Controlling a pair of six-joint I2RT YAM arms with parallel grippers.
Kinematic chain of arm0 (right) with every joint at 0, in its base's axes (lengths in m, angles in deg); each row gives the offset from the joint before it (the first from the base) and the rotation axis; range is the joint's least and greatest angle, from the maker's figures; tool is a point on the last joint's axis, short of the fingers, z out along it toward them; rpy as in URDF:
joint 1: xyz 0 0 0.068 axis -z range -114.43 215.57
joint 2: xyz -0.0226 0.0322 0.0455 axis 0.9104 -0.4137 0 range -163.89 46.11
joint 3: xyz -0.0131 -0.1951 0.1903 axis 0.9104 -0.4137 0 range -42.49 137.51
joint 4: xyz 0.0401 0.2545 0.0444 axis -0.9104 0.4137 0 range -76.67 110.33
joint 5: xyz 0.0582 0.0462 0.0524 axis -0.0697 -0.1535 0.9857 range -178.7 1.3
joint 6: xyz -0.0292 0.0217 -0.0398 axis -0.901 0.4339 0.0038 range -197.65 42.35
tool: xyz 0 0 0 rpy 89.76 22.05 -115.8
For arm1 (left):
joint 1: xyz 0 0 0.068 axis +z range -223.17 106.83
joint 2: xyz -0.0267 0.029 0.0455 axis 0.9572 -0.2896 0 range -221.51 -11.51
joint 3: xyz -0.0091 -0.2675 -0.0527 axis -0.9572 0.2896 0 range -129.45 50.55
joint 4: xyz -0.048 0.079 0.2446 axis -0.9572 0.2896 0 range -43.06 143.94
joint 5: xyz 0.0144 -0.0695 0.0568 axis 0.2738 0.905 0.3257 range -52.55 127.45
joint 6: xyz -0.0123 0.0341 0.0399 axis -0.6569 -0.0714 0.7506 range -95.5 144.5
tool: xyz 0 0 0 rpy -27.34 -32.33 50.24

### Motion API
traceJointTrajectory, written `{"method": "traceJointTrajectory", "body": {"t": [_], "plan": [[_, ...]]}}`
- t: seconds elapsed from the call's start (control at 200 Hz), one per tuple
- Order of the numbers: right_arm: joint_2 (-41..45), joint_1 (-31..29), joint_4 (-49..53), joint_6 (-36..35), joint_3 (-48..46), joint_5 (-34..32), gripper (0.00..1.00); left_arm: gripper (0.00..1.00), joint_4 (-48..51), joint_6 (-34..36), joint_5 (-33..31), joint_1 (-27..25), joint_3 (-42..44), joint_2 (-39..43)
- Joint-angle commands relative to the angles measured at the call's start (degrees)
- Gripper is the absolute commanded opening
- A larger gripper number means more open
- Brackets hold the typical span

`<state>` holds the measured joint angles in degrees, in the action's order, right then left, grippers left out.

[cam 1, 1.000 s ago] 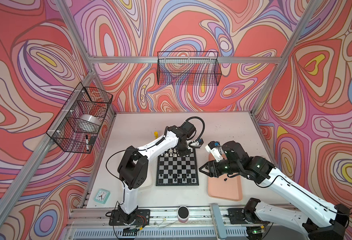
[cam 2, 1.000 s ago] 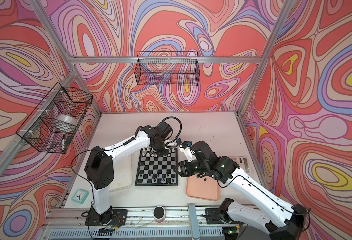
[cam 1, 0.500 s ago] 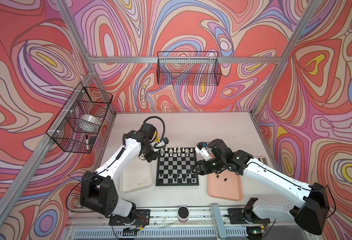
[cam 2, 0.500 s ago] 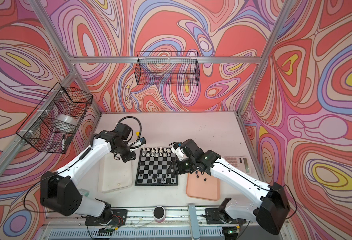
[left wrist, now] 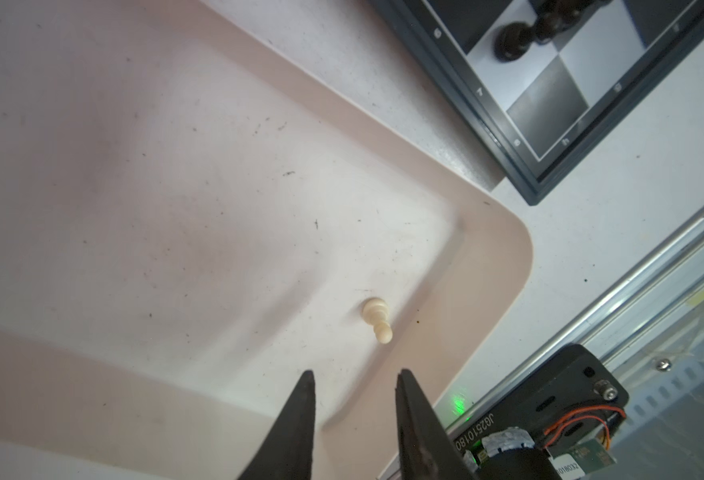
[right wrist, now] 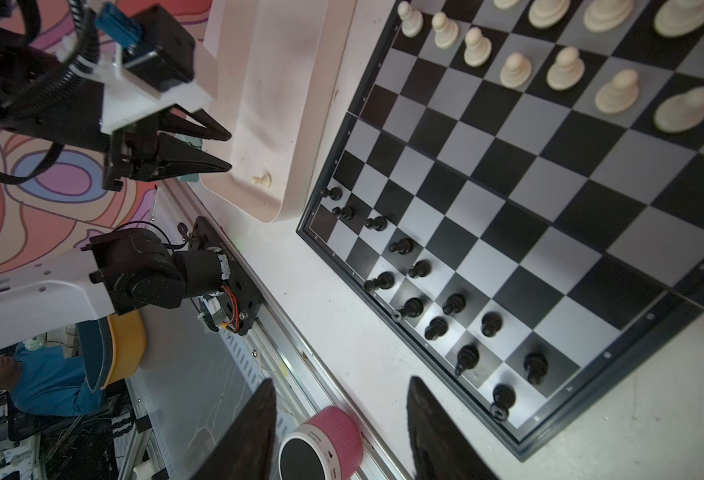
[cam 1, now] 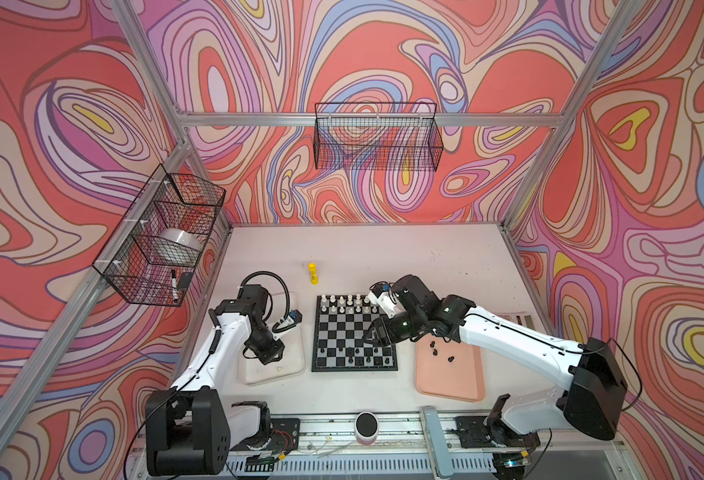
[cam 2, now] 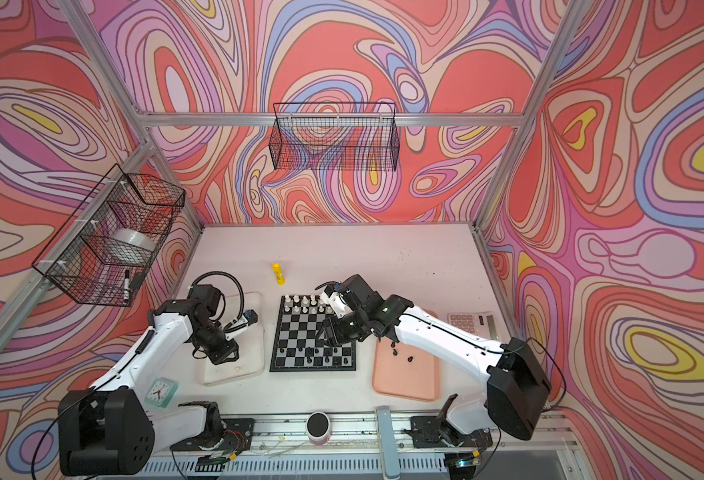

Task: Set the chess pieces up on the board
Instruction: 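Lower the left gripper around the last white pawn while the right arm reaches over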

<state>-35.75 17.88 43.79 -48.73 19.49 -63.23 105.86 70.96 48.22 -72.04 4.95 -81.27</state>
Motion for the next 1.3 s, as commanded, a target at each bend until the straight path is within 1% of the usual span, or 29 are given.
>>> {"method": "traceJointTrajectory", "body": {"t": [0.0, 0.23, 0.496, 0.656, 0.806, 0.976, 1.297], "plan": [[-1.3, -1.3, -4.4, 0.7, 1.2, -1.8, 0.52, 0.35, -1.9, 2.1, 0.6, 0.3, 2.6, 0.9], [-3.5, -2.5, -5.6, 0.9, 2.4, -1.9, 0.52, 0.37, -4.7, 2.6, -0.4, 0.3, 5.4, 1.1], [-6.6, -3.8, -6.0, 0.9, 3.5, -1.7, 0.52, 0.36, -6.0, 2.8, -0.6, 0.3, 6.7, 0.2], [-6.3, -3.8, -5.5, 0.6, 3.6, -1.9, 0.52, 0.35, -5.8, 3.4, -0.4, 0.3, 7.2, 0.1], [-6.3, -3.8, -5.0, 0.4, 3.6, -2.1, 0.52, 0.35, -4.8, 3.1, 1.1, 0.3, 6.2, -0.1], [-6.6, -3.8, -5.0, 0.2, 3.5, -2.0, 0.52, 0.35, -4.4, 3.1, 1.5, 0.2, 5.5, -0.4], [-6.6, -3.8, -5.2, 0.2, 2.7, -1.9, 0.52, 0.35, -5.0, 3.7, 1.2, 0.3, 7.6, -0.5]]}}
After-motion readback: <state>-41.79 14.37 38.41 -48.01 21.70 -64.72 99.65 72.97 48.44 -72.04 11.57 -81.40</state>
